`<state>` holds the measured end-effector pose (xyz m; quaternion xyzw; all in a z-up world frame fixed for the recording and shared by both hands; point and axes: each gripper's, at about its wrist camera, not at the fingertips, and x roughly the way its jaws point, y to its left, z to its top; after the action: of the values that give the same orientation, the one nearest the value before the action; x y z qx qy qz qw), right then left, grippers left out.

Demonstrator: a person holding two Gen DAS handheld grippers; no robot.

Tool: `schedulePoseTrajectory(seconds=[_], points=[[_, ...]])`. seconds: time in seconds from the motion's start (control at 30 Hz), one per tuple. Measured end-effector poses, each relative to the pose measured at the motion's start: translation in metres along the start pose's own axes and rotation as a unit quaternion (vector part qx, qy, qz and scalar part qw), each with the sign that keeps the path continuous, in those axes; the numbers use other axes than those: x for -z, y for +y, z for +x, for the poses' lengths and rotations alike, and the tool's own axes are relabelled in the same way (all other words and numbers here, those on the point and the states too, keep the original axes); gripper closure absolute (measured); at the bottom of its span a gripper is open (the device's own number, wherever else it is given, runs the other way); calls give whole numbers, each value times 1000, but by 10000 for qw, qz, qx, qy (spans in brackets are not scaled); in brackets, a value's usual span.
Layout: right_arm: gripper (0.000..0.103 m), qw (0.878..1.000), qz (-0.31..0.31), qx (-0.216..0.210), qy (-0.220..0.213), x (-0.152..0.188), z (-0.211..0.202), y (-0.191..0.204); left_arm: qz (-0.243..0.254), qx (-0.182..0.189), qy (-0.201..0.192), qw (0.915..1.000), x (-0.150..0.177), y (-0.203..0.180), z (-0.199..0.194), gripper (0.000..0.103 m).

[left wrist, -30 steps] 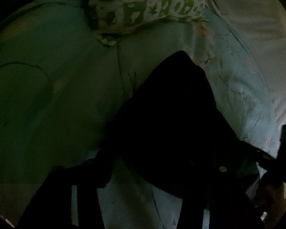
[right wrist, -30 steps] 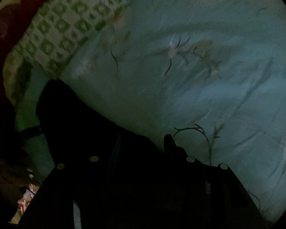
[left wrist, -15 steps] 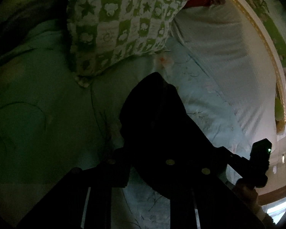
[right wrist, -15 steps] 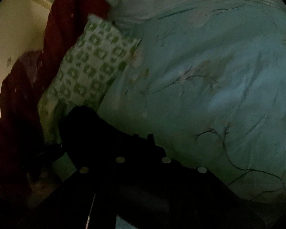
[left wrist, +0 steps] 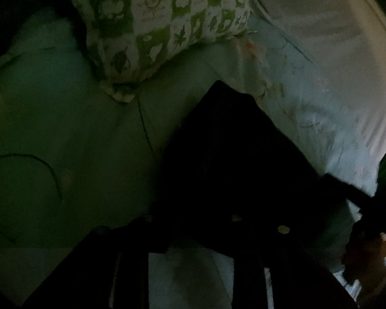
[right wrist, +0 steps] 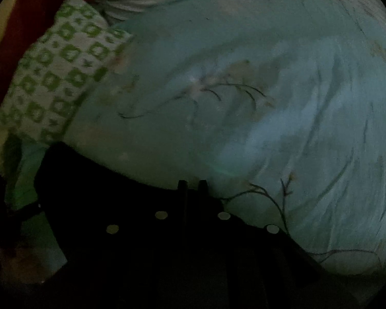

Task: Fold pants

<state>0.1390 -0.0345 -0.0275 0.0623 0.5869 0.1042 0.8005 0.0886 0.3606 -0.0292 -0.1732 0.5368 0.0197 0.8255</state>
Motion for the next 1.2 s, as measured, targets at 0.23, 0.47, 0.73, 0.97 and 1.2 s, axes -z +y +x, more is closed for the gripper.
schedulePoseTrajectory(seconds=[0.23, 0.47, 0.73, 0.97, 1.2], points=[[68, 9980, 532, 35, -352, 19, -67, -34, -114, -74, -345, 9993, -9, 1, -40, 69], [68, 9923, 1030, 261, -630, 75, -135, -84, 319, 266, -619, 9972, -17, -48, -67, 65], [68, 9720, 2098, 697, -799, 145, -186, -152, 1359, 782, -119, 9876, 0, -158, -35, 60], [68, 9504, 2762, 913, -1101, 181, -217, -185, 2534, 1269, 491, 9578, 36, -257, -12, 56], [68, 9317, 3249, 980, -1297, 210, -229, -216, 3556, 1627, 1014, 9148, 68, -362, 12, 55]])
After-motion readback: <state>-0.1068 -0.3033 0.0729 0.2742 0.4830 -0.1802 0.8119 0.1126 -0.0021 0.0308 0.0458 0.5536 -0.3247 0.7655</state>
